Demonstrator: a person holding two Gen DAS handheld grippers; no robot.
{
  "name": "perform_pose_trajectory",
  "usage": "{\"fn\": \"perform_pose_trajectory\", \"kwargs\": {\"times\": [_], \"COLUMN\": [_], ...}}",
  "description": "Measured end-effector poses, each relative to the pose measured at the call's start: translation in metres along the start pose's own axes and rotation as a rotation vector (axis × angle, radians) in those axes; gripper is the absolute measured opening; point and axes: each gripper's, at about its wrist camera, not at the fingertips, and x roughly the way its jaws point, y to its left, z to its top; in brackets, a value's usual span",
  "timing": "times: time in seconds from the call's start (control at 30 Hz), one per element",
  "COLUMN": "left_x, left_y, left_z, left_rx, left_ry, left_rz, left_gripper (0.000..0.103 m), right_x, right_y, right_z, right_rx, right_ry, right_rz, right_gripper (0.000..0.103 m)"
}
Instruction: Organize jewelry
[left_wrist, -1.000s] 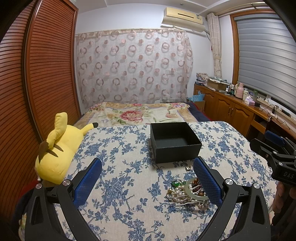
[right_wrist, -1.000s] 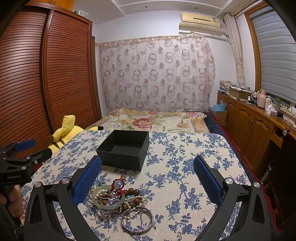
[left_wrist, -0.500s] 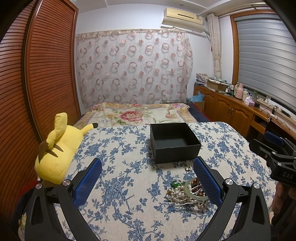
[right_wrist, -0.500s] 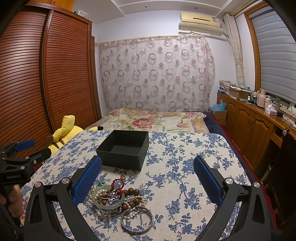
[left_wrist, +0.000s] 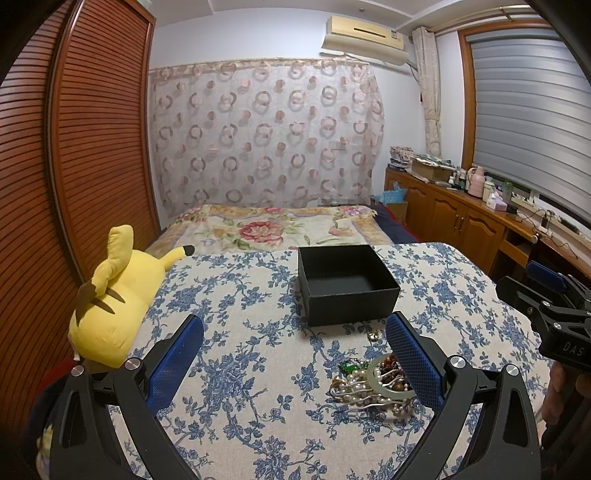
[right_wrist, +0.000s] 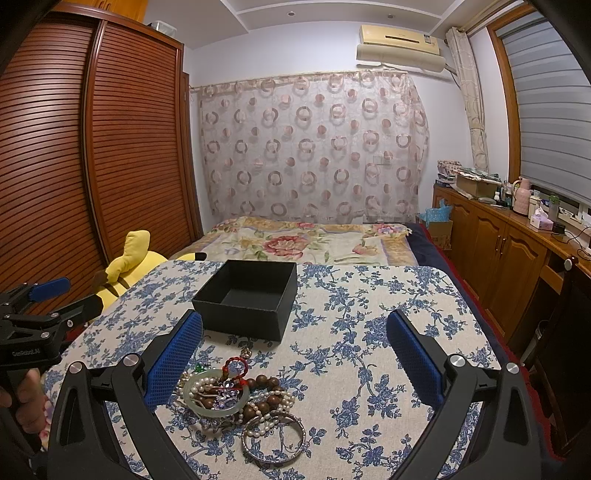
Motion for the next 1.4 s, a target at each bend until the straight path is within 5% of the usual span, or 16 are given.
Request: {"fn": "perform_pose_trajectory", "kwargs": {"times": [0.6, 1.3, 1.4], "left_x": [0.039, 0.083, 0.086], "left_y": [-0.007, -0.021, -0.025], "left_z": [-0.031, -0.061, -0.057], "left_rx": [0.025, 0.066, 0.092], "left_ry": [0.125, 0.327, 0.346], "left_rz": [-0.102, -0.275, -0.304], "left_gripper": [0.095, 0.095, 0.095], "right_x": [0.015, 0.061, 0.062], "right_y": [-0.006, 0.003, 0.003], "right_z": [-0.032, -0.095, -0.096], "right_rx": [-0.053, -0.152, -0.169], "right_ry": [0.127, 0.397, 0.401], "right_rz": [0.088, 0.204, 0.207], "right_gripper": [0.100, 0.076, 0.065]}}
